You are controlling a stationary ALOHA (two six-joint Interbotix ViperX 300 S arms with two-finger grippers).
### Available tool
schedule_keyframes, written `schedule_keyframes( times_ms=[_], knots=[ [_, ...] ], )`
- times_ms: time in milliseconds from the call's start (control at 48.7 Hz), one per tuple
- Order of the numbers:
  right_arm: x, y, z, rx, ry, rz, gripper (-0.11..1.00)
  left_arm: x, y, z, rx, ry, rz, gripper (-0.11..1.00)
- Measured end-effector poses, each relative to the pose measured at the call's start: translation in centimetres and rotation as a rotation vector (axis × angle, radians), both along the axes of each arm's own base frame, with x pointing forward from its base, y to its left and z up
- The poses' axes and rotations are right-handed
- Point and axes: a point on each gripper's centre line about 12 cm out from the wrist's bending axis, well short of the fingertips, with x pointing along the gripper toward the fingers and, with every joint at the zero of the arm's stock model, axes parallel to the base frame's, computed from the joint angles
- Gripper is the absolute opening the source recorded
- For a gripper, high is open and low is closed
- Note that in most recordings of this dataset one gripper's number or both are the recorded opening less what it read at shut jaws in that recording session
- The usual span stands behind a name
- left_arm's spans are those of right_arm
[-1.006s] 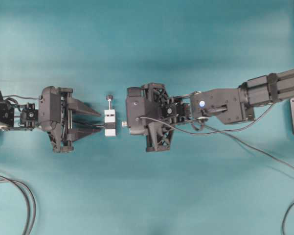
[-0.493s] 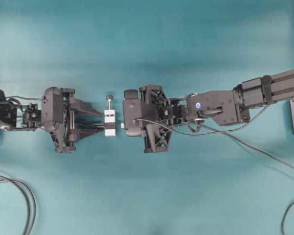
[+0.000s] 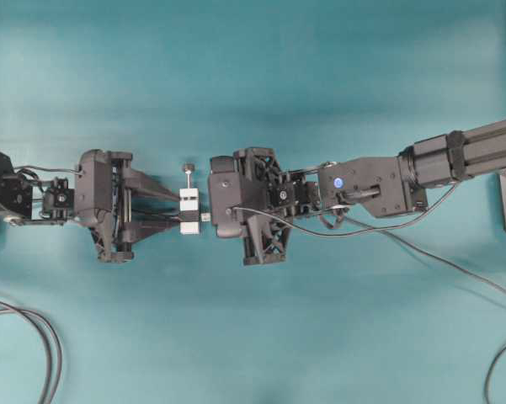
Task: Insert the USB cable into the female connector supported by the left arm.
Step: 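Grasp the black USB plug with right gripper and carry it toward the clamp, then align the USB plug tip with the female connector opening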
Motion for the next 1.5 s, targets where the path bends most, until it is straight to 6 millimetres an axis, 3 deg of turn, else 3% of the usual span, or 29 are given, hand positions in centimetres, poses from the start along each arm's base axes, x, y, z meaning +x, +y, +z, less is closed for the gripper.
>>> schedule_keyframes(
  times_ms=[1498],
  knots=[
    [0.54,-0.05,-0.23,-0.003,-0.003,0.002,0.21,0.25,-0.01,0.08,0.0,-0.003,0.0,0.63]
  ],
)
